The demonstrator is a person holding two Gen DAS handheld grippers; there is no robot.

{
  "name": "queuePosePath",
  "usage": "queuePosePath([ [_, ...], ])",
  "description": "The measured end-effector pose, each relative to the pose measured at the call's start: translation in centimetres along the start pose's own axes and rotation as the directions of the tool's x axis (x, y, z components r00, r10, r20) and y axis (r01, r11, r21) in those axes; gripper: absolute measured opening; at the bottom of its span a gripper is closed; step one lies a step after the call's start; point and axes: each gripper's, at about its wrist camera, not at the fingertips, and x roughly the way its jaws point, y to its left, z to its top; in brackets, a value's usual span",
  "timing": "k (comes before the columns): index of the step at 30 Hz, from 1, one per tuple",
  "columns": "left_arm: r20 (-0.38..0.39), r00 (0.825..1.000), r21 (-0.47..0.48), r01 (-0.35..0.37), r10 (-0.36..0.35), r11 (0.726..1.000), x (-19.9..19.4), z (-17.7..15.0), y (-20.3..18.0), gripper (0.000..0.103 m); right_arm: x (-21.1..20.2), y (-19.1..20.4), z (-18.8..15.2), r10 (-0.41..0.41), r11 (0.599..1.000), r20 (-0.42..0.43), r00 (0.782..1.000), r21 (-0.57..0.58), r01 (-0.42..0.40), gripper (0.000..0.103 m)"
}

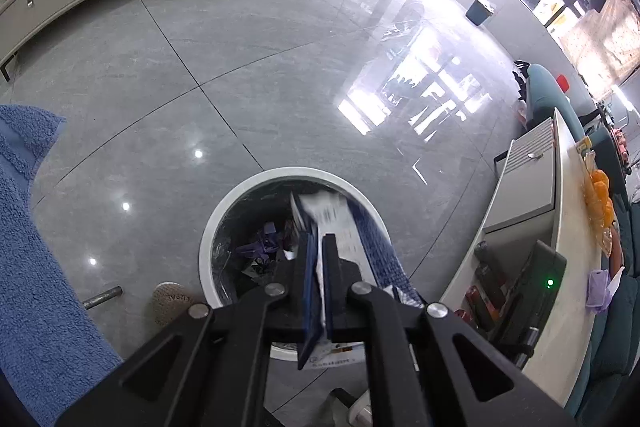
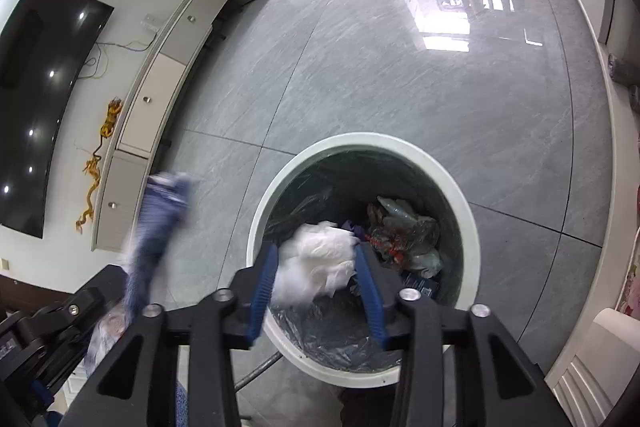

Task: Collect trash
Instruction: 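Carry the milk carton and tissue to the bin and open both tools, then move both open tools back over the rug toward the remaining trash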

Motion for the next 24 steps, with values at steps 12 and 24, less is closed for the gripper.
queuePosePath([
  [12,0.044,0.999,-0.007,-0.006,0.007,1.000,-2.2,-0.5,-0.6,0.006,-1.5,0.3,0.0,0.021,1.000,0.030,0.999,0.014,-0.021,0.054],
  [24,0.197,0.979,-0.062,-0.032,0.044,0.998,-11.4,-2.5,0.7,0.007,-5.9,3.9,-1.1,0.103,0.994,0.081,0.991,-0.043,-0.100,0.057],
])
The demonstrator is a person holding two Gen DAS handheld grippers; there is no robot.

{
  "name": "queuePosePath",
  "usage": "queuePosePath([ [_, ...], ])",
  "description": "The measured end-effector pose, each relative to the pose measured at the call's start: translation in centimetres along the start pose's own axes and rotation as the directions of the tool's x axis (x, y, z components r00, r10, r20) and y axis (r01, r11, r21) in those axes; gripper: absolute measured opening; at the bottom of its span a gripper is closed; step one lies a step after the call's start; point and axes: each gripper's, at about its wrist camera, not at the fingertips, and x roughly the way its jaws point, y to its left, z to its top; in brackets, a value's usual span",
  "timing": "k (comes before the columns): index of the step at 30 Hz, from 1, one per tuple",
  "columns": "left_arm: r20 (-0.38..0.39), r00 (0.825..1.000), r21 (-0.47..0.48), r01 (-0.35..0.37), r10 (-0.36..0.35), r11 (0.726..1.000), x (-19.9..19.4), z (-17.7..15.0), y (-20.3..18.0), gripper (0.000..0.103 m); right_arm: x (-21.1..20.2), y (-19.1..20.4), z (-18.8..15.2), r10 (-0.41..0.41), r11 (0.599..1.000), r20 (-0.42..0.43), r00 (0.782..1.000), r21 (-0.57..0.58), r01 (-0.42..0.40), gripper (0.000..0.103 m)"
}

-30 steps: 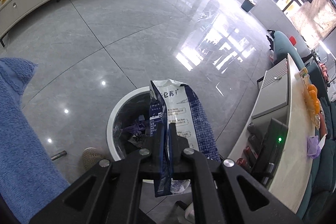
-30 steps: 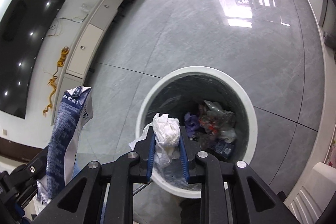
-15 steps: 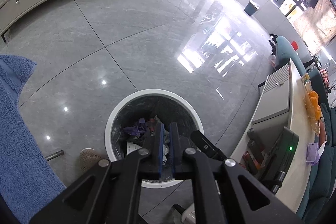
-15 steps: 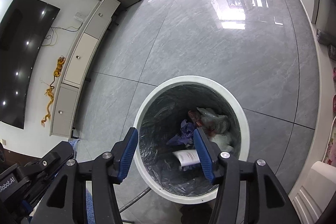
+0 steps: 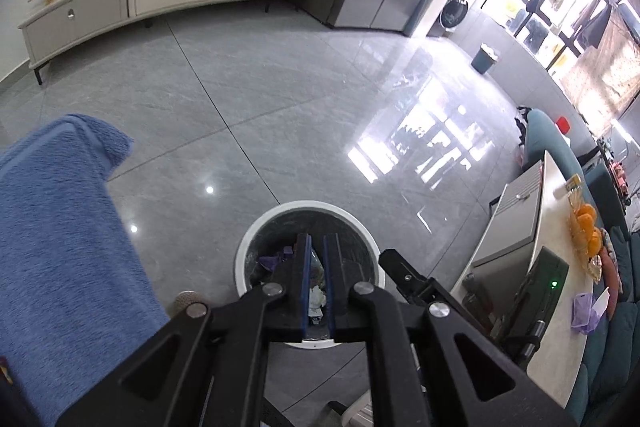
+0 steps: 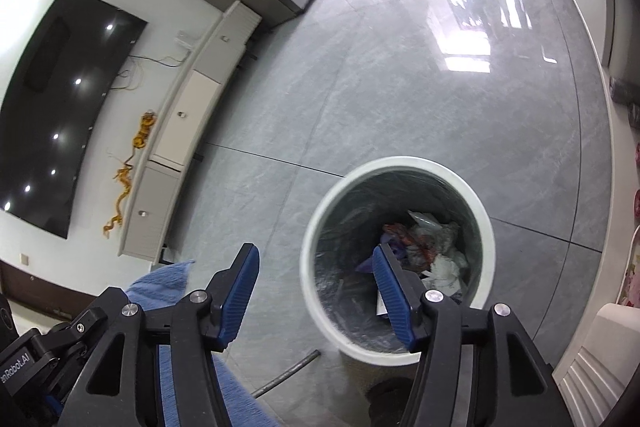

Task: Collect trash
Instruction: 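Move both open tools back over the rug toward the remaining trash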

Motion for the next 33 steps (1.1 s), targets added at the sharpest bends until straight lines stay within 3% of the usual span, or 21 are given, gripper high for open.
queuePosePath([
  [1,0.017,1.000,-0.003,-0.006,0.006,1.000,-1.1,-0.1,0.2,0.008,-0.7,0.7,-0.2,0.013,1.000,0.009,1.000,-0.013,-0.012,0.057],
  [2,0.036,0.999,-0.008,-0.012,0.013,1.000,-2.2,-0.2,0.4,0.015,-1.1,1.2,-0.3,0.020,1.000,0.015,1.000,-0.024,-0.020,0.058],
  [3,0.049,0.999,-0.013,-0.017,0.018,1.000,-3.0,-0.2,0.6,0.027,-1.6,1.7,-0.4,0.028,0.999,0.021,0.999,-0.036,-0.028,0.058],
  [5,0.090,0.995,-0.032,-0.029,0.032,0.999,-5.1,-0.5,1.1,0.037,-3.0,3.0,-0.8,0.052,0.997,0.036,0.998,-0.064,-0.049,0.058],
  [13,0.236,0.967,-0.034,-0.092,0.098,0.995,-14.1,-2.6,2.1,0.038,-8.3,7.7,-2.4,0.146,0.973,0.083,0.986,-0.190,-0.128,0.059],
  [21,0.405,0.897,-0.095,-0.148,0.174,0.984,-25.9,-6.6,5.8,0.038,-14.3,12.3,-5.0,0.265,0.913,0.105,0.959,-0.347,-0.214,0.060],
  [30,0.479,0.822,-0.215,-0.231,0.309,0.949,-38.1,-13.5,13.6,0.038,-18.2,17.5,-10.2,0.372,0.801,0.026,0.928,-0.514,-0.307,0.062],
  [33,0.479,0.807,-0.261,-0.245,0.346,0.934,-40.6,-16.3,16.7,0.040,-18.2,18.9,-12.0,0.386,0.767,-0.011,0.922,-0.551,-0.328,0.062],
])
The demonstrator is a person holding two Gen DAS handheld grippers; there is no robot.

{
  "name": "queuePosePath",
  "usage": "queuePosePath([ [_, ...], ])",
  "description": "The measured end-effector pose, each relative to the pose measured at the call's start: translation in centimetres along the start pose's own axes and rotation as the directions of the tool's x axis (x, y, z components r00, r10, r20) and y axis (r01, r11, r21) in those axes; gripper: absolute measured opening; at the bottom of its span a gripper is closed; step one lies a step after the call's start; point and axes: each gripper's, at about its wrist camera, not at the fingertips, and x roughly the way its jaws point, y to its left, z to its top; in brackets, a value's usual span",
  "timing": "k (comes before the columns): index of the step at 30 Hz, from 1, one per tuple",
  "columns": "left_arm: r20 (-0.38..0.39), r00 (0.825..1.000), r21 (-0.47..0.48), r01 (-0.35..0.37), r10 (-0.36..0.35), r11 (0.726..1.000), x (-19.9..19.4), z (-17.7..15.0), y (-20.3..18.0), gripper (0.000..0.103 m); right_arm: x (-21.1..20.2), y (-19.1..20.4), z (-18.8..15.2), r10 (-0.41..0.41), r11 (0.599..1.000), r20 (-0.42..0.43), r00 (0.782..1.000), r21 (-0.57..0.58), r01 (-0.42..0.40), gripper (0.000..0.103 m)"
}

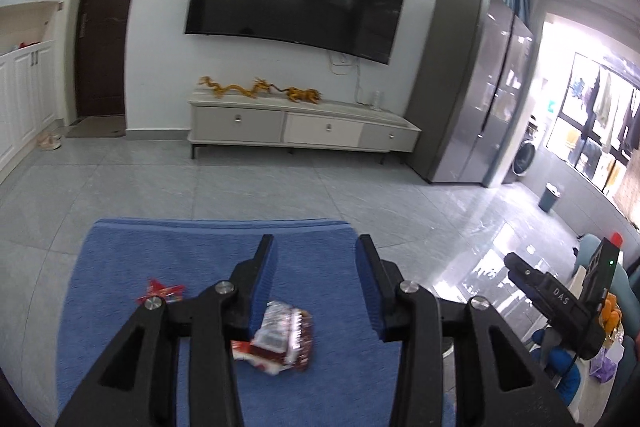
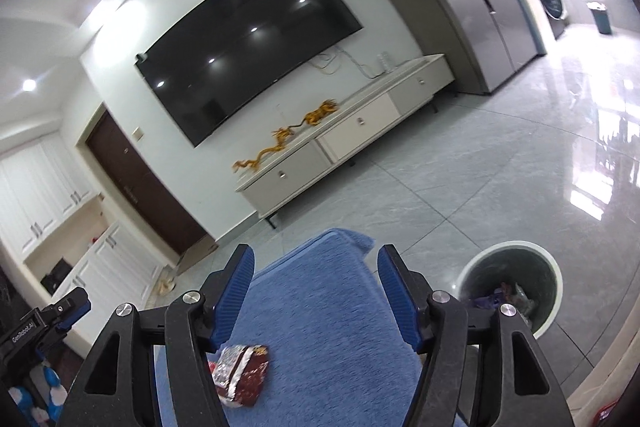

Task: Collect trash
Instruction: 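Move both open tools back over the rug toward the remaining trash, then grasp the red-and-white cup with the left tool while the right tool grasps the dark red chip bag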

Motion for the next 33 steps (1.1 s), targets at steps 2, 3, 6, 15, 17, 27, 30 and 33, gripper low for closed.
queuePosePath([
  [2,-0.001,0.999,-0.007,-0.032,0.032,0.999,-0.6,-0.7,2.1,0.044,0.7,1.6,-0.9,0.023,0.999,-0.024,0.999,-0.041,-0.024,0.063],
  [3,-0.005,0.999,-0.011,-0.047,0.047,0.999,-0.8,-1.1,3.2,0.045,1.0,2.2,-1.3,0.033,0.998,-0.038,0.999,-0.058,-0.035,0.064],
  [6,-0.040,0.997,-0.036,-0.062,0.061,0.997,-0.1,-2.9,6.3,0.046,2.6,3.8,-2.9,0.065,0.992,-0.097,0.993,-0.098,-0.075,0.064],
  [15,-0.235,0.969,-0.277,0.010,-0.078,0.961,6.9,-10.8,12.8,0.054,9.5,6.8,-9.6,0.151,0.971,-0.341,0.928,-0.126,-0.204,0.070],
  [17,-0.261,0.957,-0.338,0.033,-0.128,0.940,8.8,-12.2,12.7,0.055,11.7,7.0,-11.2,0.166,0.969,-0.398,0.902,-0.106,-0.225,0.070],
  [27,-0.261,0.924,-0.566,0.087,-0.278,0.820,15.4,-15.4,13.8,0.060,18.0,5.3,-15.5,0.267,0.957,-0.558,0.785,0.059,-0.284,0.071],
  [30,-0.254,0.921,-0.599,0.091,-0.296,0.795,16.7,-15.6,14.1,0.061,18.7,5.5,-16.0,0.286,0.951,-0.574,0.767,0.074,-0.300,0.071],
  [33,-0.254,0.919,-0.651,0.069,-0.303,0.755,17.9,-16.1,14.7,0.061,19.3,6.0,-16.1,0.298,0.947,-0.585,0.755,0.081,-0.312,0.071],
])
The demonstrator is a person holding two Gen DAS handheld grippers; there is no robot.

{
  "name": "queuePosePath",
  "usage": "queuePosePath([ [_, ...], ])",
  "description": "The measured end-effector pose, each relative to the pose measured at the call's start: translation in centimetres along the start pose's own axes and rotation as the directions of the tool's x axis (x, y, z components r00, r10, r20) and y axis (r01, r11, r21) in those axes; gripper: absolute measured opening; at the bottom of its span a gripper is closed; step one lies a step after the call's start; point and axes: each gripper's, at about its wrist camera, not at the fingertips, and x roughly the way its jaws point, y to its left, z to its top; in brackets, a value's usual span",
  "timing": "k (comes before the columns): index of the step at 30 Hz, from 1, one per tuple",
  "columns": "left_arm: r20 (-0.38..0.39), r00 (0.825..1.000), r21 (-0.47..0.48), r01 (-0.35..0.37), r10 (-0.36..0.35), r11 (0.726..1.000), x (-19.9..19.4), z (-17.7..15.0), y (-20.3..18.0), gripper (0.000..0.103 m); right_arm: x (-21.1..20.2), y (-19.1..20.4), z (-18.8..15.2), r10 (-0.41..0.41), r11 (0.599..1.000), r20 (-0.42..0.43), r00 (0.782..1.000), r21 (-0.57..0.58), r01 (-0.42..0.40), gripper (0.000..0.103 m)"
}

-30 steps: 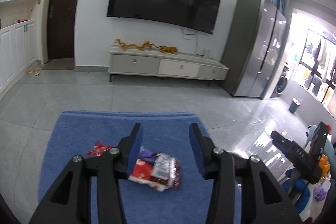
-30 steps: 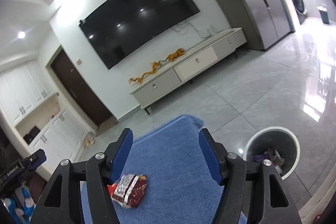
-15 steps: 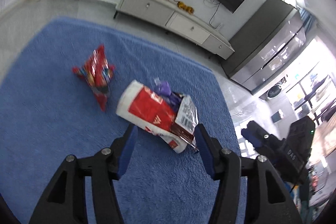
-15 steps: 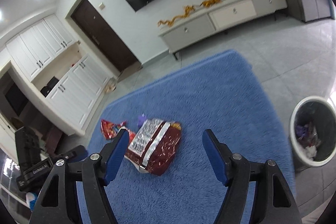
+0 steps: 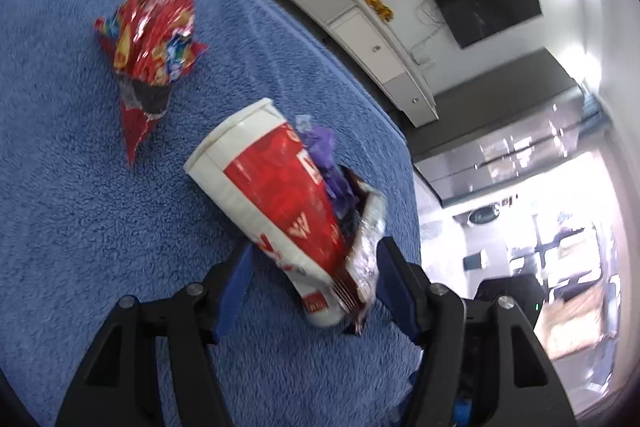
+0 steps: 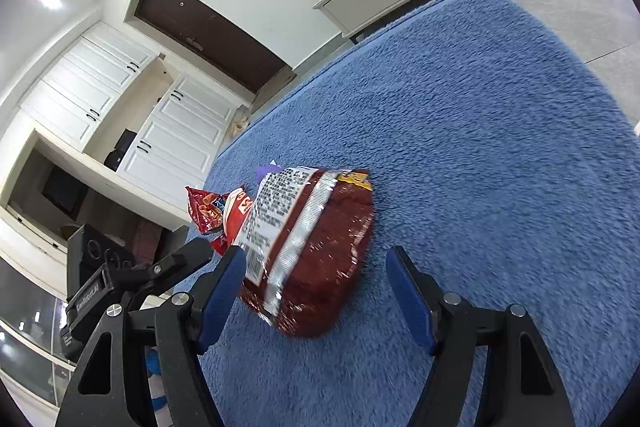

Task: Collect trash
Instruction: 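Grasp the red-and-white cup with the left tool while the right tool grasps the dark red chip bag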

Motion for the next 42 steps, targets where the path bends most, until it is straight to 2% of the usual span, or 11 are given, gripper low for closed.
queuePosePath([
  [3,-0.008,1.000,-0.095,0.013,-0.014,0.995,1.4,0.5,1.6,0.060,0.6,0.1,0.4,0.008,1.000,-0.010,1.000,-0.005,-0.008,0.071],
  [7,0.027,0.999,-0.123,0.034,-0.031,0.992,1.7,0.9,2.0,0.058,1.5,0.4,0.7,-0.006,0.999,-0.020,1.000,-0.036,0.005,0.070],
  [12,0.040,0.999,-0.128,0.029,-0.024,0.991,1.6,0.3,2.8,0.036,2.3,0.5,0.7,0.000,0.999,-0.029,1.000,-0.042,-0.001,0.039],
  [14,0.034,0.998,-0.135,0.064,-0.060,0.989,1.5,-0.2,3.2,0.024,2.3,0.3,0.6,0.008,0.999,-0.028,1.000,-0.040,-0.010,0.013],
  [16,0.043,0.998,-0.121,0.057,-0.052,0.991,1.2,-0.7,3.0,0.024,2.0,-0.4,0.4,0.030,0.999,-0.029,0.999,-0.023,-0.030,0.005],
  [19,0.049,0.996,-0.111,0.076,-0.071,0.991,0.6,-1.3,2.8,0.023,1.2,-0.8,0.0,0.054,0.998,-0.024,0.998,-0.021,-0.054,0.002],
  [26,0.058,0.995,-0.086,0.086,-0.081,0.993,-0.7,-2.1,2.4,0.023,-1.3,0.5,-0.7,0.104,0.993,0.001,0.995,-0.056,-0.103,0.006],
  [27,0.056,0.995,-0.083,0.088,-0.084,0.993,-1.0,-2.3,2.4,0.023,-1.5,0.7,-0.8,0.099,0.993,0.003,0.995,-0.063,-0.098,0.012],
  [29,0.041,0.993,-0.077,0.112,-0.109,0.991,-0.9,-2.8,1.9,0.023,-2.1,1.3,-0.9,0.081,0.994,0.015,0.997,-0.078,-0.080,0.062],
  [36,-0.025,0.988,-0.014,0.150,-0.150,0.989,0.6,-3.9,-0.6,0.023,-4.2,1.2,-1.1,0.085,0.995,0.067,0.994,-0.062,-0.080,0.063],
  [42,-0.091,0.986,0.029,0.146,-0.143,0.989,3.1,-4.7,-2.5,0.023,-5.2,0.1,0.0,0.089,0.996,0.104,0.991,-0.006,-0.089,0.063],
])
